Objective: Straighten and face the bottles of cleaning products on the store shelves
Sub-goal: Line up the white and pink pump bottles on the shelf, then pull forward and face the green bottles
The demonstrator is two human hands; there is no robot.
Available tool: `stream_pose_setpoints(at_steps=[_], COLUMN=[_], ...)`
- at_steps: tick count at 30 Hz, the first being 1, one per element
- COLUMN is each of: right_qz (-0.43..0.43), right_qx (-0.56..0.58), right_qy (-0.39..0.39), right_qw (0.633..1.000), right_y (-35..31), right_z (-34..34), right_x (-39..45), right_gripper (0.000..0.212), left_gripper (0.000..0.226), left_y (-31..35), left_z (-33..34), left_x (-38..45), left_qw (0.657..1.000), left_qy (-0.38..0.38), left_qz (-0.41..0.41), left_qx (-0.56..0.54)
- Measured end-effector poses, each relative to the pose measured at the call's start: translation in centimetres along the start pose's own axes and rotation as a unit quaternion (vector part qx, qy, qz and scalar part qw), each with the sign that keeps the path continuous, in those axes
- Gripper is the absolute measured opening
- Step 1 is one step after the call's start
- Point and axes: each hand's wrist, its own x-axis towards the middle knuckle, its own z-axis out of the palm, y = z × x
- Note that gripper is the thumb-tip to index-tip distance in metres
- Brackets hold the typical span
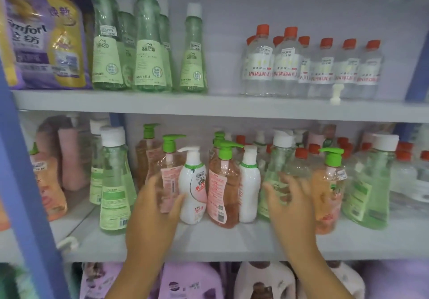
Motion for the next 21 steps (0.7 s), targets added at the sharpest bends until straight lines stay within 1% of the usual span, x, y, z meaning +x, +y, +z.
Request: stream_pose_setpoints(at_steps=[1,2,3,4,5,6,8,9,11,14,17,19,21], right_qz=[0.005,0.015,0.029,0.041,0.048,0.051,0.060,0.064,0.066,0.085,0.088,0.111,0.140], right_qx=[0.007,0.009,0.010,0.014,0.017,0.019,0.031,0.031,0.019,0.044,0.058,0.080,0.126], right_qy=[0.025,0.033,0.022,0.002,-0.016,-0.024,-0.014,-0.007,-0.008,-0.044,-0.061,-0.099,-0.146], right_qw=[1.000,0.999,0.999,0.999,0.999,0.998,0.998,0.997,0.998,0.994,0.993,0.986,0.971], right_y=[0.0,-0.1,-0.2,-0.3,-0.4,-0.4,0.0,0.5,1.4,1.7,1.7,2.1,2.2], right_z=[-0.6,-1.0,-1.0,-0.7,-0.3,0.2,1.3,1.8,2.4,1.9,0.1,-1.0,-1.8], right_x=[0.6,1.5,2.4,3.3,4.1,4.5,4.6,4.4,4.0,3.5,1.4,-0.8,-2.7], right_gripper=[0.051,0.052,0.055,0.061,0.066,0.070,0.069,0.063,0.053,0.045,0.031,0.027,0.036], left_gripper=[0.061,0.062,0.065,0.070,0.075,0.079,0.077,0.075,0.072,0.068,0.066,0.065,0.066], left_y=[-0.8,-1.8,-2.6,-3.3,-3.8,-4.1,-4.5,-4.8,-5.2,-5.1,-4.5,-4.7,-4.8], left_z=[-1.2,-2.2,-3.1,-3.9,-4.4,-4.6,-4.6,-4.6,-4.9,-5.9,-6.8,-7.0,-6.9], left_x=[0.3,0.9,1.6,2.5,3.2,3.8,4.4,4.5,4.4,3.8,1.9,0.6,-0.7], left_qw=[0.999,0.994,0.987,0.984,0.985,0.988,0.990,0.990,0.992,0.993,0.992,0.986,0.980], left_qy=[0.050,0.106,0.147,0.165,0.156,0.125,0.057,0.038,0.024,-0.007,-0.070,-0.121,-0.149], left_qz=[0.018,0.027,0.019,-0.007,-0.043,-0.082,-0.127,-0.130,-0.121,-0.113,-0.096,-0.092,-0.093], left_qx=[0.012,0.032,0.053,0.064,0.060,0.044,-0.023,-0.041,-0.033,-0.035,-0.051,-0.074,-0.089])
